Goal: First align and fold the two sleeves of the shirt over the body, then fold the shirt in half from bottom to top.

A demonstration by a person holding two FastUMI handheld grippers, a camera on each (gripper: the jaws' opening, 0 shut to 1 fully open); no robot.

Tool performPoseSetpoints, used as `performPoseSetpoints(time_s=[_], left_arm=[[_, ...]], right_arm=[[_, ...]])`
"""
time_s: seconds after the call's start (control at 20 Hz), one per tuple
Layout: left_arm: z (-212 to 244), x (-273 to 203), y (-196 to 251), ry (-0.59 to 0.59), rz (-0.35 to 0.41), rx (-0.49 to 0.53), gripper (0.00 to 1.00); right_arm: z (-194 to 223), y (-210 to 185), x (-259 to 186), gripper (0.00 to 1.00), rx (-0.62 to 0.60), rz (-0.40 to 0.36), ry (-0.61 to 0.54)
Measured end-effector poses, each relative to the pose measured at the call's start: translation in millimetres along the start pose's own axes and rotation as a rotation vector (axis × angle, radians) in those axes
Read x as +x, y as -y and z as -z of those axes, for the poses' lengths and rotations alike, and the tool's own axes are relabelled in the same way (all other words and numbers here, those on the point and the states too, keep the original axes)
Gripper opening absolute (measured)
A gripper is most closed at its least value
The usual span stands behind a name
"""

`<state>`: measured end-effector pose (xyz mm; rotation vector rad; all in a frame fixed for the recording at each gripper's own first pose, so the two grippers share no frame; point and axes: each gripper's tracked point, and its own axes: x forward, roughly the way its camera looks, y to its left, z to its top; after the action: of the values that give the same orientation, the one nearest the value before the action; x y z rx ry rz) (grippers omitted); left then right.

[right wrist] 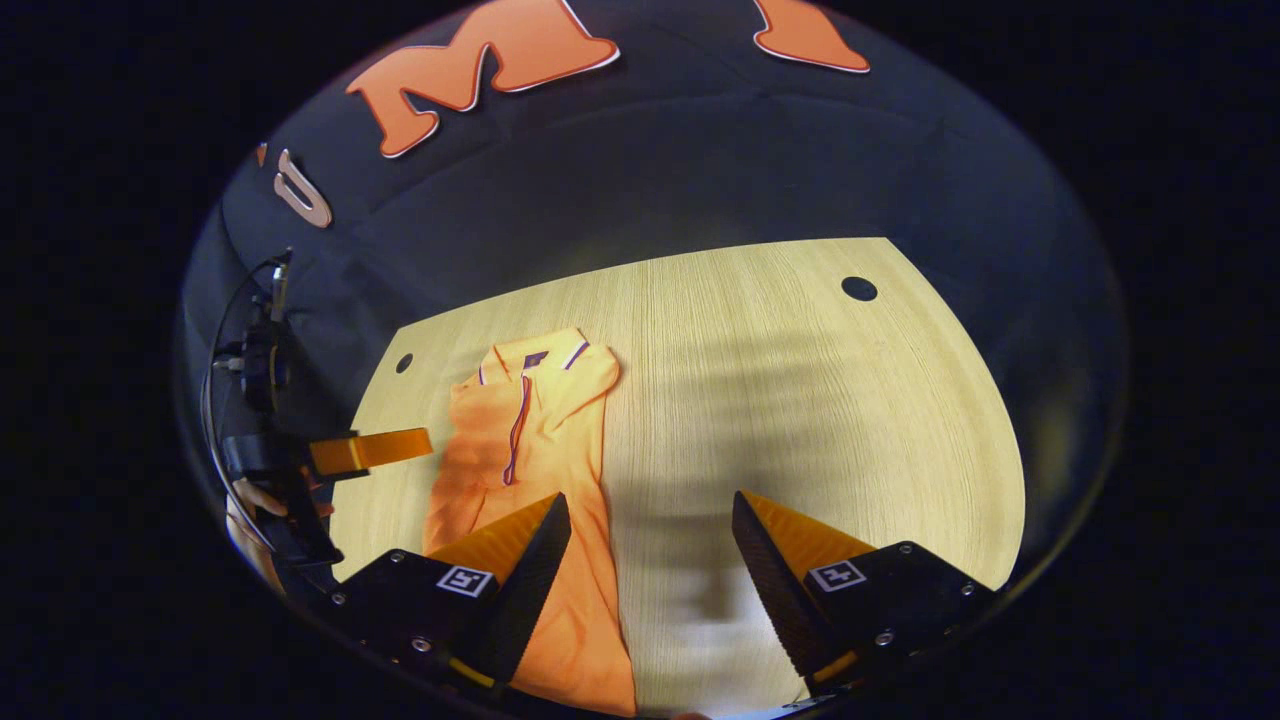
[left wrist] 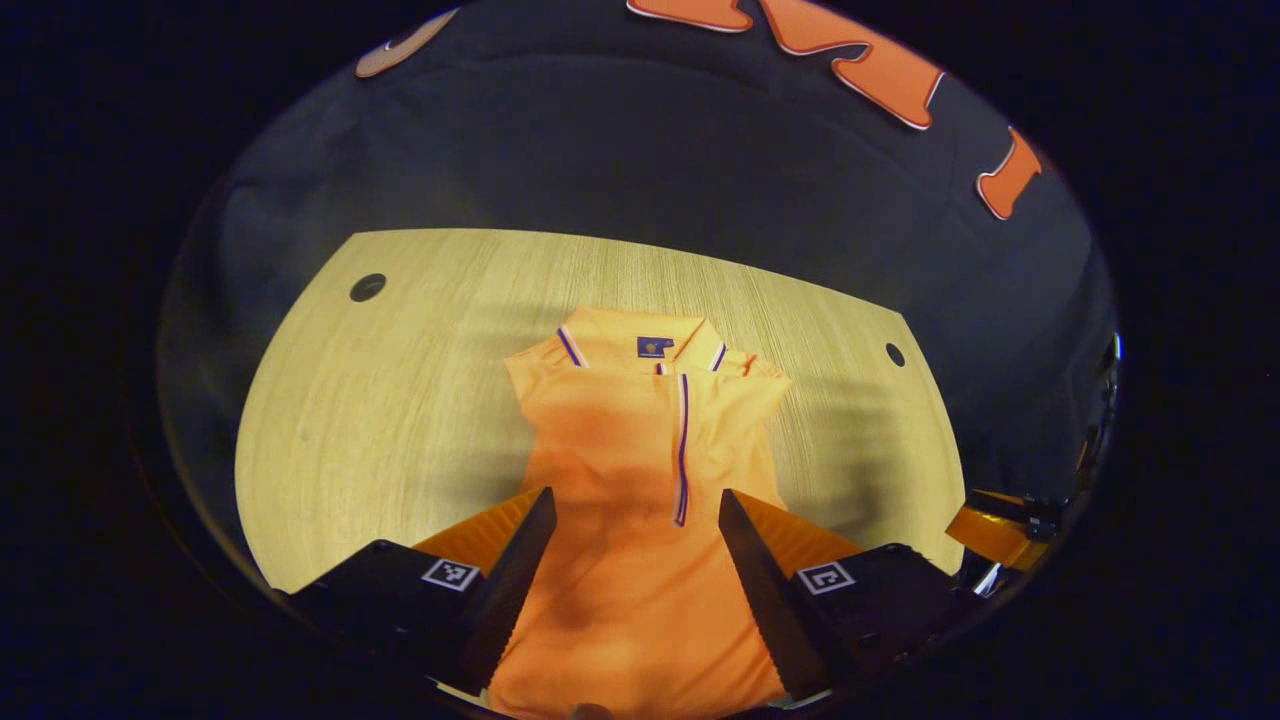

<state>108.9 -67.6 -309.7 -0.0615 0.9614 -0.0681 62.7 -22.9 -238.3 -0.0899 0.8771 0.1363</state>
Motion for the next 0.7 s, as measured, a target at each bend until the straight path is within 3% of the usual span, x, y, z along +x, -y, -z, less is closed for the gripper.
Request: performPoseSetpoints(time_s=[0.4,0.7], left_arm=[[95.0,-93.5,-57.2,-0.019,0.003,-0.031,0.99],[227.7,-110.5,-65.9,-0.221,-0.010,-0.009,0.99]], right_arm=[[110.8,-51.4,-27.5,0.99,-0.115,0.040,-0.137],[211.8,-75.8,-37.0,0.99,-0.157,0.049,-0.319]])
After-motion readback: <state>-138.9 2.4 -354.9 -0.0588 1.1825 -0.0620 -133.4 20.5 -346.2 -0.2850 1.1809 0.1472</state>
